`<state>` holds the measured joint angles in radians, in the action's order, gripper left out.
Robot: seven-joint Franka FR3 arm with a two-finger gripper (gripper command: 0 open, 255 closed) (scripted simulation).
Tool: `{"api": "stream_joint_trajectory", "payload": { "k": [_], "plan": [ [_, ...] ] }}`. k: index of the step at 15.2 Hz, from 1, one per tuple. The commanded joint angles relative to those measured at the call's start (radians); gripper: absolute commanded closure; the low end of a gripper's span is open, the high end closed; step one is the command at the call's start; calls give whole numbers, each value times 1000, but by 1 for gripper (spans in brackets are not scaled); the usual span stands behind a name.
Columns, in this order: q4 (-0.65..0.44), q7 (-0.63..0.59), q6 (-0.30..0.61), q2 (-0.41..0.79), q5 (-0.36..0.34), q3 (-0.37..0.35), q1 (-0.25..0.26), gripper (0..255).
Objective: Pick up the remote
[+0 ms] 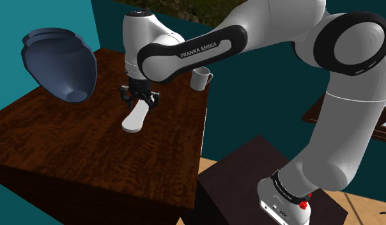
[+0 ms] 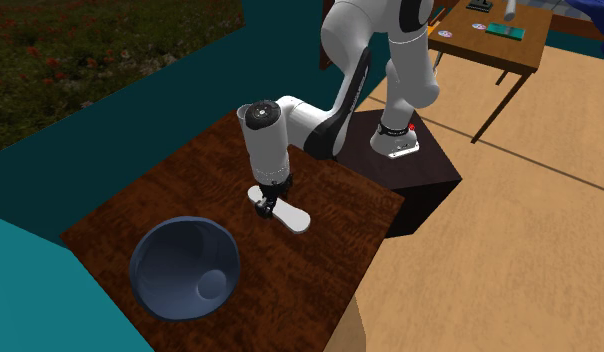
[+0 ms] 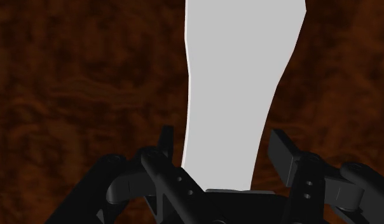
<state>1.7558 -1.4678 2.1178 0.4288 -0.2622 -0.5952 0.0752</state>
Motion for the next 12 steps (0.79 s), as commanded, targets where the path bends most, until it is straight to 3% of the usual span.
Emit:
{"api": "stream_joint_trajectory", "payload": {
  "k": [1,12],
  "plan": [
    [-7,3,-11,-5,4,-2,-1,255],
    [-85,28,-135,-60,45,-23,-11,255]
  ]
}}
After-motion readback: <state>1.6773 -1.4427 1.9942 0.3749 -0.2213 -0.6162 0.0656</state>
